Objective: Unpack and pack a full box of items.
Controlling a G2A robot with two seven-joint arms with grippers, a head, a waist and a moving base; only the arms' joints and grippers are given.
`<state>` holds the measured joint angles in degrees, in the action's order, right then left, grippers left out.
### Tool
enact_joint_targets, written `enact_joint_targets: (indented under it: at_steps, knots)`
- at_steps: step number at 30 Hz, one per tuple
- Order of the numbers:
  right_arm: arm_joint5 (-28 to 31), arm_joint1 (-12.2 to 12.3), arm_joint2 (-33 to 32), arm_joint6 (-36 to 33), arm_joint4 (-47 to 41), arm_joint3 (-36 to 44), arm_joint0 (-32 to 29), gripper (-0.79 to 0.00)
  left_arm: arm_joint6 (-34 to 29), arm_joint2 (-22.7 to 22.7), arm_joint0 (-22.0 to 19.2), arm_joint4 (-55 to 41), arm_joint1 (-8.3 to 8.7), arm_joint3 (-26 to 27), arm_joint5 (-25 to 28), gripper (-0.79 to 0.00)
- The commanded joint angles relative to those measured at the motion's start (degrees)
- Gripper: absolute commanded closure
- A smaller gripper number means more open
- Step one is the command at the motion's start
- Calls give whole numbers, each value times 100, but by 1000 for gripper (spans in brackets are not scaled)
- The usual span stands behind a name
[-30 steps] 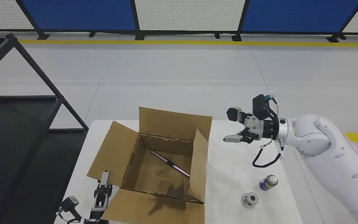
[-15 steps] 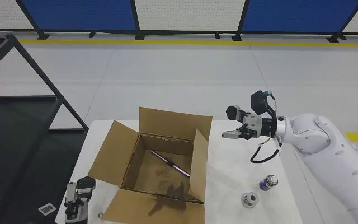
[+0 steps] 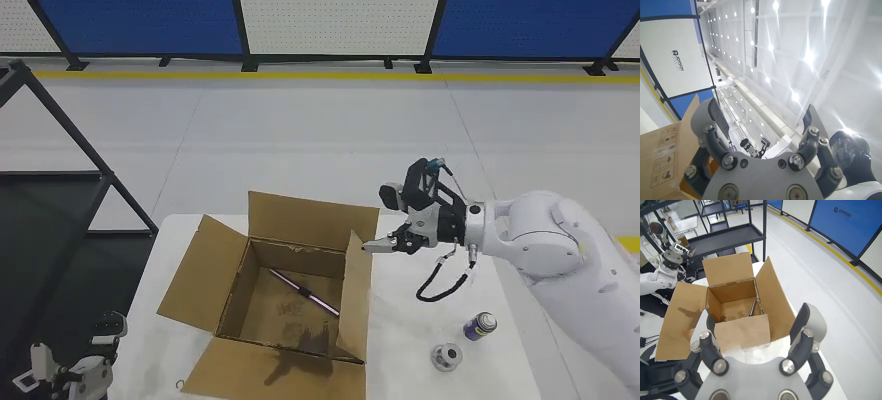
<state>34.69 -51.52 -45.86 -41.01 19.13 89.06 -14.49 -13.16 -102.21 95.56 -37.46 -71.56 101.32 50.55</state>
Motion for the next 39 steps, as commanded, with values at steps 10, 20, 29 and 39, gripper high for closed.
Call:
enact_joint_targets:
  at_steps: [10,20,29,39]
  knots:
    - [-1783,-989,1751,-1208,52,-240,1518,-785,-1059,-269,34,-911,53,-263,-199,-785]
    - [-1653,-2227,3107,-1300,-42,-1543,1982,-785,-1059,-269,34,-911,53,-263,-199,-785]
    - [-1553,-2260,3118,-1298,-89,-1599,1991,-785,-1059,-269,34,-911,53,-263,-199,-785]
    - [-1808,-2411,3213,-1497,-80,-1763,1868,-785,-984,-264,34,-813,42,-140,-461,-785]
